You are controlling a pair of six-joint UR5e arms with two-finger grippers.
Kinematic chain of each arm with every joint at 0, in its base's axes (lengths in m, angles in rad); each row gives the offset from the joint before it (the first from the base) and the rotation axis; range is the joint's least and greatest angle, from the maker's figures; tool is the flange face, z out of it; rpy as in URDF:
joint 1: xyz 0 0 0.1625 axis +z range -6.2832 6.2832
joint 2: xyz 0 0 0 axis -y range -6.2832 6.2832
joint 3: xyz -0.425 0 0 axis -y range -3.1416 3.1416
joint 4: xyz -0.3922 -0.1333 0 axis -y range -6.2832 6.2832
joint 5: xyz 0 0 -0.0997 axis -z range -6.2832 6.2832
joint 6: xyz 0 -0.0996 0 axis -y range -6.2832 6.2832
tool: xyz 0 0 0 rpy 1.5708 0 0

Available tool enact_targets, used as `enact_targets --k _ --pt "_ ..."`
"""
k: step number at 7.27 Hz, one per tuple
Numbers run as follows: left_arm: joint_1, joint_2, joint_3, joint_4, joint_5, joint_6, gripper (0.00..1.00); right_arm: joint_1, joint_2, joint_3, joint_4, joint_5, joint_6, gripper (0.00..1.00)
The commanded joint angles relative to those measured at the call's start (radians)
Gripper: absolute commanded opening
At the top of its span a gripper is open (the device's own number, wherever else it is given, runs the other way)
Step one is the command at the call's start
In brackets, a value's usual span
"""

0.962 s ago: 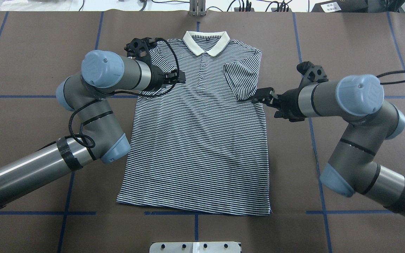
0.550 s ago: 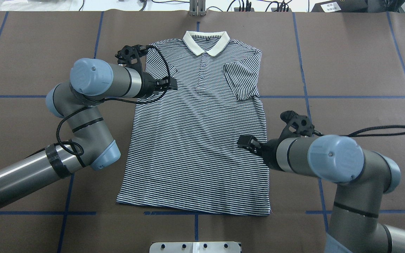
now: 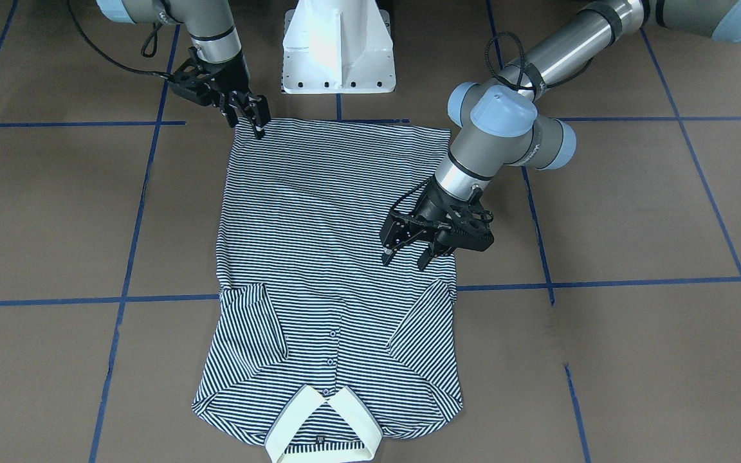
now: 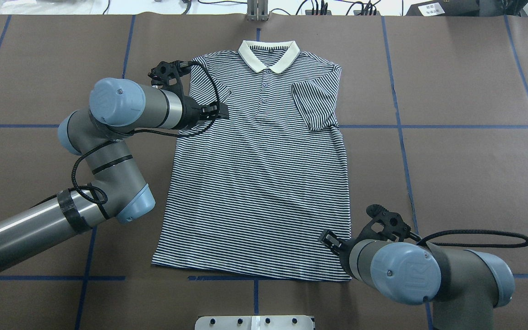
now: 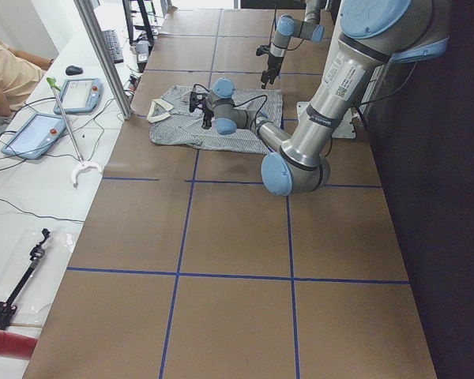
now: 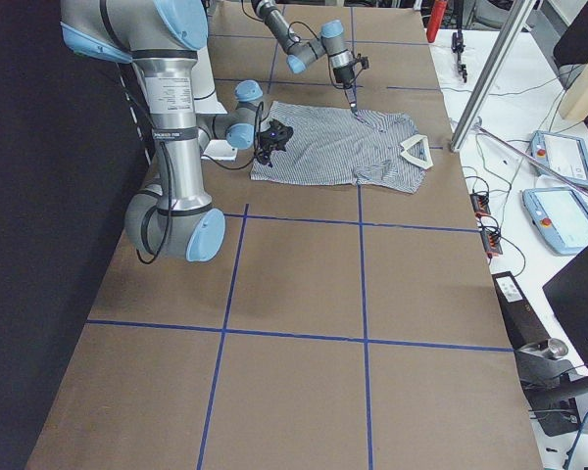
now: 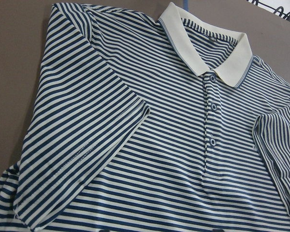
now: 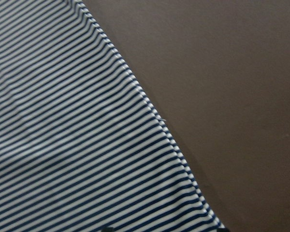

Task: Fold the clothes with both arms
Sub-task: 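Move the right gripper to the hem corner nearest the robot while left holds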

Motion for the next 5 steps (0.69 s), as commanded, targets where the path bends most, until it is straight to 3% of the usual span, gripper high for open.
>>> enact_targets --k 1,3,4,5 --pt "0.002 0.000 0.004 -0.001 0.001 -0.004 0.77 -0.038 -0.004 -0.004 -0.041 -0.004 0.050 0.73" --pt "0.002 0.002 0.004 0.000 0.001 -0.001 0.77 -0.064 -0.015 -0.009 -0.041 -0.018 0.074 0.71" --pt "0.002 0.002 0.005 0.000 0.003 0.001 0.77 -0.062 -0.016 -0.010 -0.041 -0.018 0.074 0.60" --pt "0.002 0.003 0.010 0.002 0.004 0.004 0.77 -0.059 -0.016 -0.007 -0.041 -0.018 0.074 0.35"
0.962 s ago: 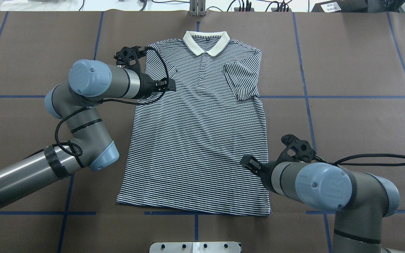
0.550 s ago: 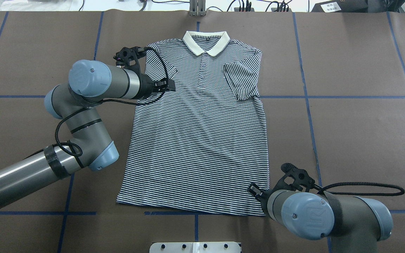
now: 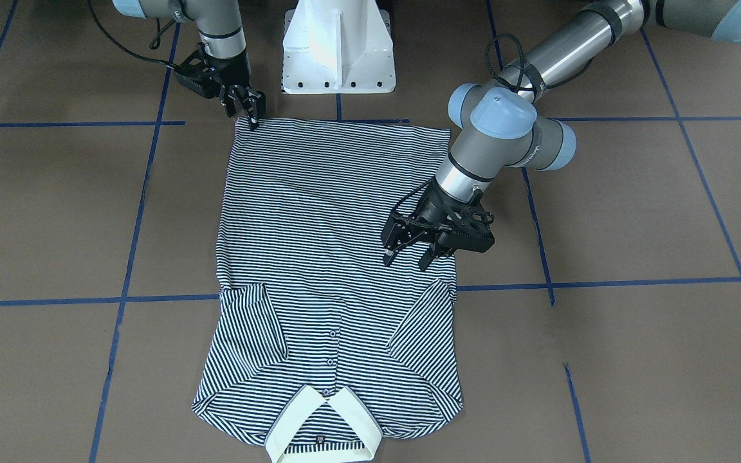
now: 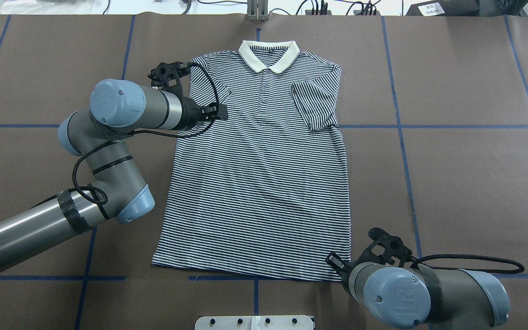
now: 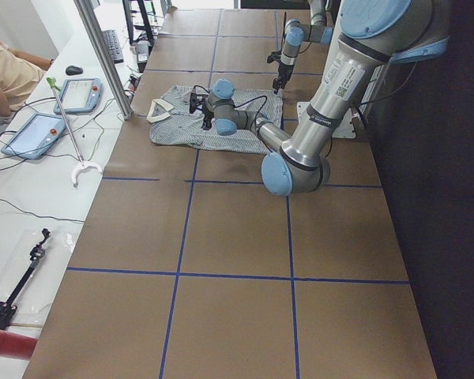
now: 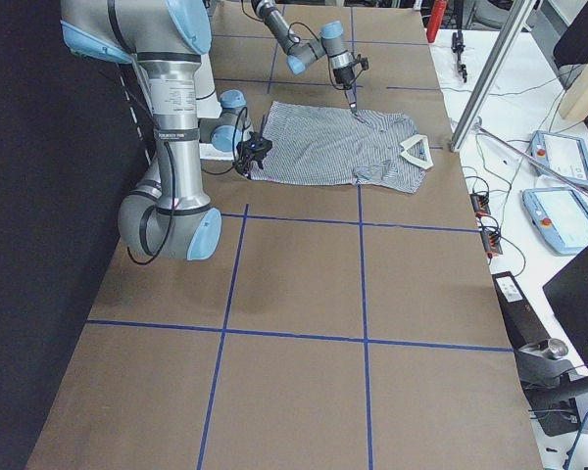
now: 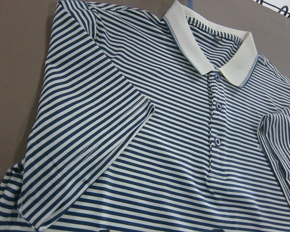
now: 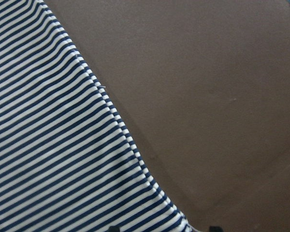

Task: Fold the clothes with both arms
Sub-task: 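Move the right gripper to the hem corner nearest the robot while left holds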

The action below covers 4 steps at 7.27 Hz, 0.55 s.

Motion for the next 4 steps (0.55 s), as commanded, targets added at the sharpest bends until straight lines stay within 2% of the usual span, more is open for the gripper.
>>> enact_targets --k 1,2,4 --pt "0.000 0.016 0.002 -0.002 0.002 0.003 0.77 0.001 -0.001 0.001 0.000 -0.001 0.001 0.11" --pt "0.000 0.017 0.002 -0.002 0.002 0.003 0.77 0.000 -0.003 0.000 0.000 -0.001 0.001 0.00" --pt "0.000 0.014 -0.002 0.000 0.002 0.000 0.77 -0.003 -0.012 0.001 0.000 -0.012 0.001 0.00"
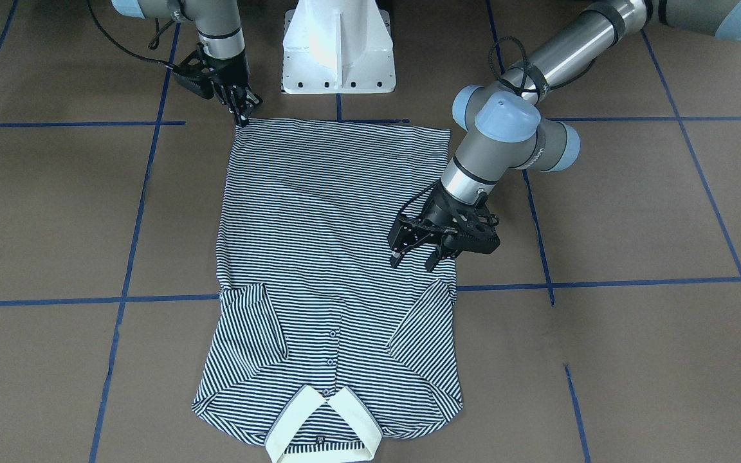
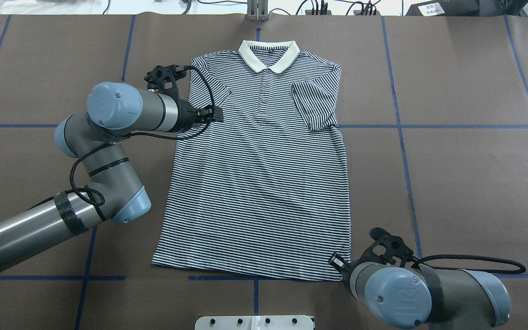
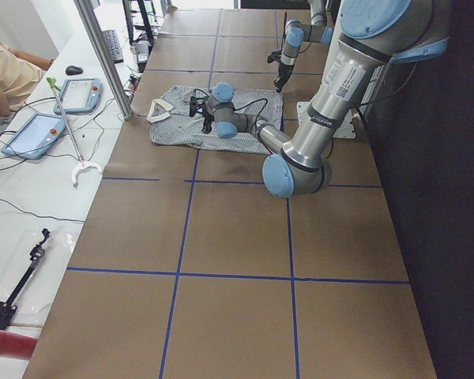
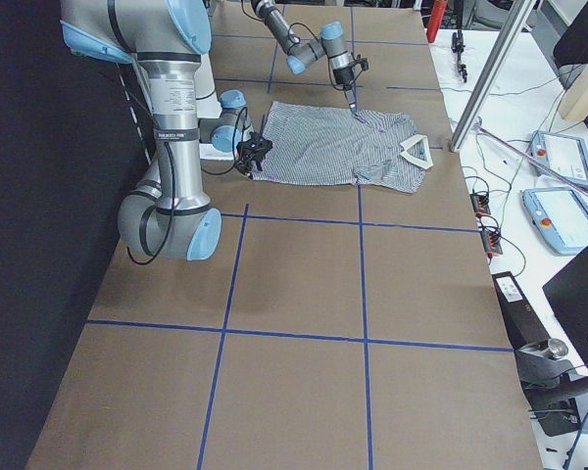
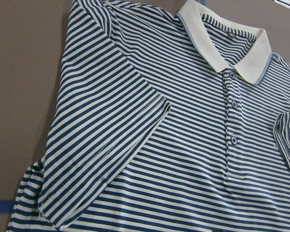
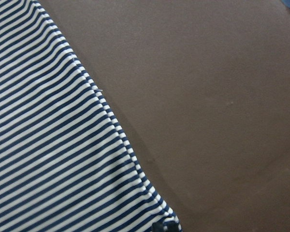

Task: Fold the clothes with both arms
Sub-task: 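Move the right gripper to the hem corner nearest the robot while left holds, then move the left gripper to the other hem corner and grasp both hem corners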

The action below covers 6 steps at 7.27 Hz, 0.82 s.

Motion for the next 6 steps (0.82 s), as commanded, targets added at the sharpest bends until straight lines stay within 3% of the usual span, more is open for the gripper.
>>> enact_targets --k 1,2,3,5,6 --pt "0.000 -0.003 -0.013 0.006 0.000 -0.010 0.77 -0.002 -0.006 0.007 0.000 -0.008 0.000 0.00" --pt "0.003 0.018 -0.081 0.015 0.008 -0.027 0.77 -0.001 -0.004 0.020 0.000 -0.008 -0.002 0.00" --pt "0.038 0.117 -0.203 0.039 0.071 -0.077 0.77 0.002 -0.007 0.042 0.000 -0.005 -0.003 0.00" --pt "0.182 0.198 -0.423 0.308 0.234 -0.123 0.76 -0.002 -0.033 0.079 0.000 -0.005 -0.003 0.00" --pt "0.236 0.281 -0.551 0.390 0.238 -0.183 0.70 -0.002 -0.035 0.079 -0.002 -0.007 -0.003 0.00"
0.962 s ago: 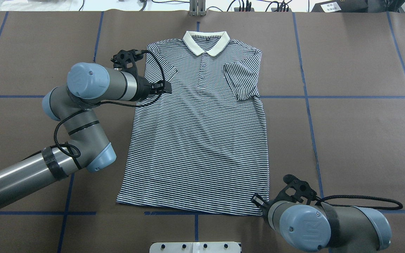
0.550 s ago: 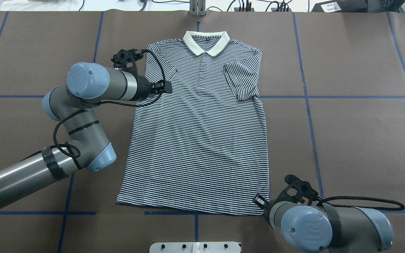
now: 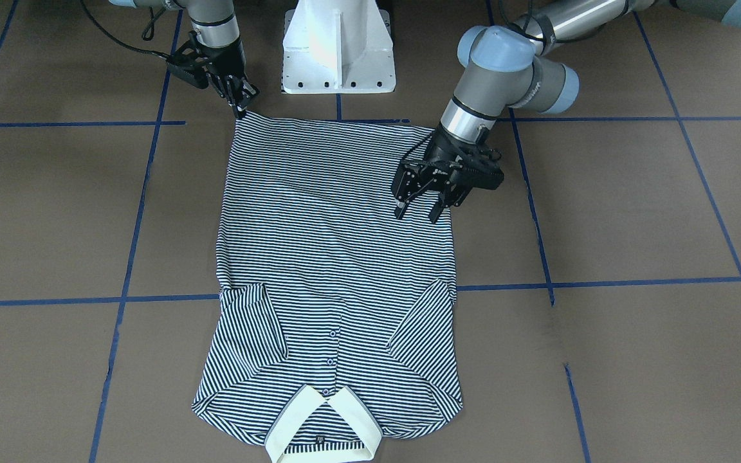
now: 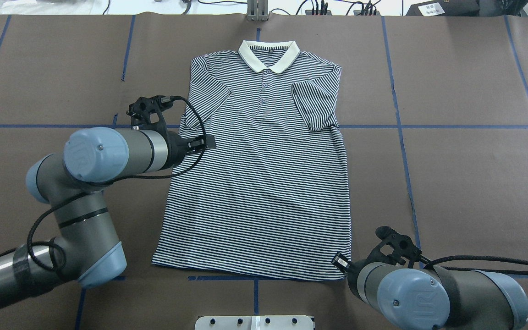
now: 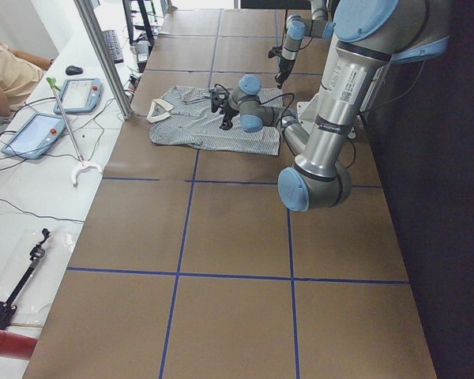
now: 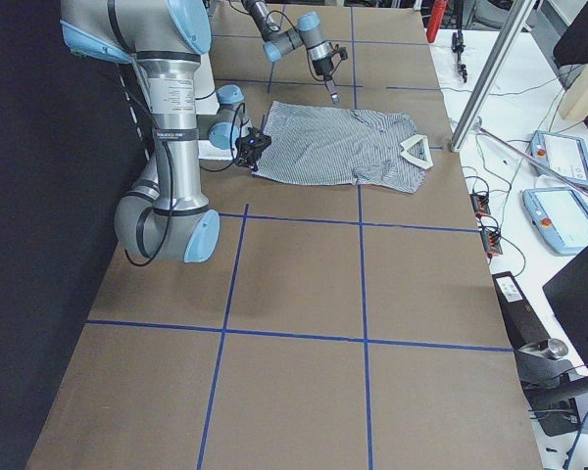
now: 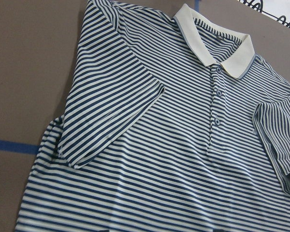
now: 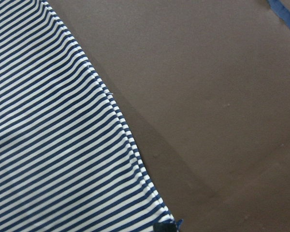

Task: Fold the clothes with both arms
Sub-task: 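Move the left gripper to the other hem corner and grasp both hem corners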

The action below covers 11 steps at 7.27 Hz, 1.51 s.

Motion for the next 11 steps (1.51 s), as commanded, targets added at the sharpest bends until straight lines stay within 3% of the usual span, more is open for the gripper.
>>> enact_targets --k 1,4,11 --pt "0.142 0.161 -0.207 0.148 0.042 -0.175 0.70 -0.001 -0.005 0.007 0.000 -0.001 0.000 0.00" --pt "0.255 0.309 -0.251 0.152 0.045 -0.255 0.70 -0.001 -0.005 0.008 -0.001 -0.001 0.000 0.00" --pt "0.303 0.306 -0.236 0.212 0.039 -0.246 0.61 -0.001 -0.007 0.010 0.000 0.000 0.000 0.00"
